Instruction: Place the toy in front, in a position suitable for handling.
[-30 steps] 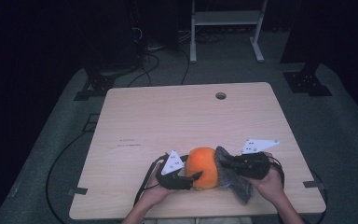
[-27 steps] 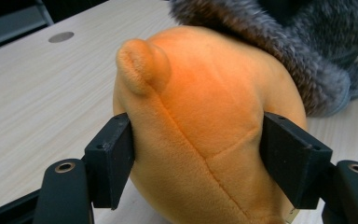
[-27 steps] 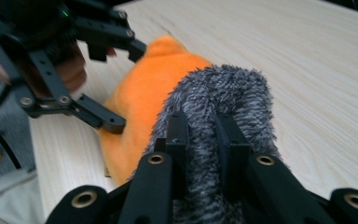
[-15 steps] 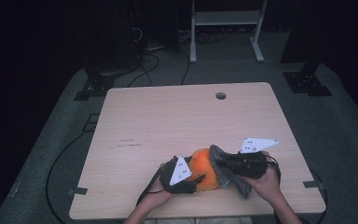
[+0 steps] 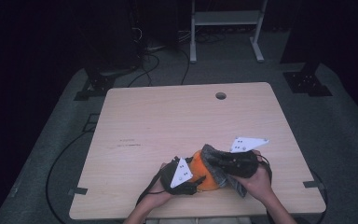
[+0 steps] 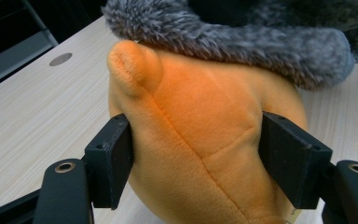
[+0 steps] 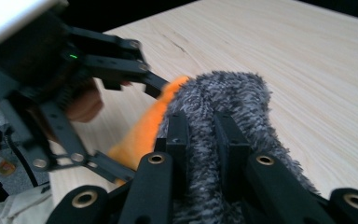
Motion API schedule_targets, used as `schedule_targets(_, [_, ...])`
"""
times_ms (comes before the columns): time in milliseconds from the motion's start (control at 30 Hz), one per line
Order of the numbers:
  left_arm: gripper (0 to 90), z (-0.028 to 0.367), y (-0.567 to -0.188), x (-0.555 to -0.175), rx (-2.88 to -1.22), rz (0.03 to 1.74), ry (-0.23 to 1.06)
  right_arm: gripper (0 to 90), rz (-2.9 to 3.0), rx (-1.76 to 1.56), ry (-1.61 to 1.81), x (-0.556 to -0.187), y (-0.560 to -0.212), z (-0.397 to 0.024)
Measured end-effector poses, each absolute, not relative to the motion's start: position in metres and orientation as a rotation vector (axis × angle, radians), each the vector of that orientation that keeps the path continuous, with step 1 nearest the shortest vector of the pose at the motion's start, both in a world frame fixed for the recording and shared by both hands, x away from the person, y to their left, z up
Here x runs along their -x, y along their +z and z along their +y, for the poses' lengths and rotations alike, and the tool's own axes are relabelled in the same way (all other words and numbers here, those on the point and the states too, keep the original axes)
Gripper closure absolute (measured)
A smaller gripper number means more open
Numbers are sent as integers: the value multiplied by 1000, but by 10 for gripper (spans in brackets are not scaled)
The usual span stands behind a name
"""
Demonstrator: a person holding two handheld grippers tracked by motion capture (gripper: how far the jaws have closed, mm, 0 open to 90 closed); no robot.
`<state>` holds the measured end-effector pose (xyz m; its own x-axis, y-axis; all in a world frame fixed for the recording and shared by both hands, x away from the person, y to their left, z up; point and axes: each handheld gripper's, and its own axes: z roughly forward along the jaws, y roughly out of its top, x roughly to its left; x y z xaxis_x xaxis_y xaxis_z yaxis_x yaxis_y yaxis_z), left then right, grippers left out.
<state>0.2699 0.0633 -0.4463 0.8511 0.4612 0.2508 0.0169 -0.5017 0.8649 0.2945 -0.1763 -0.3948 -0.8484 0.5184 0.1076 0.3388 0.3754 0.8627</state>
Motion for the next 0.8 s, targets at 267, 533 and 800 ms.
schedule_targets(267, [292,59,-446,-269,-2054,282,587,777,2422,-827,1451,-295,-391,-181])
schedule_targets(533, [289,65,-447,-272,-2041,331,550,778,2426,-924,1452,-310,-405,-198])
schedule_targets(800, [289,76,-451,-286,-2032,458,479,775,2451,-869,1551,-291,-402,-201])
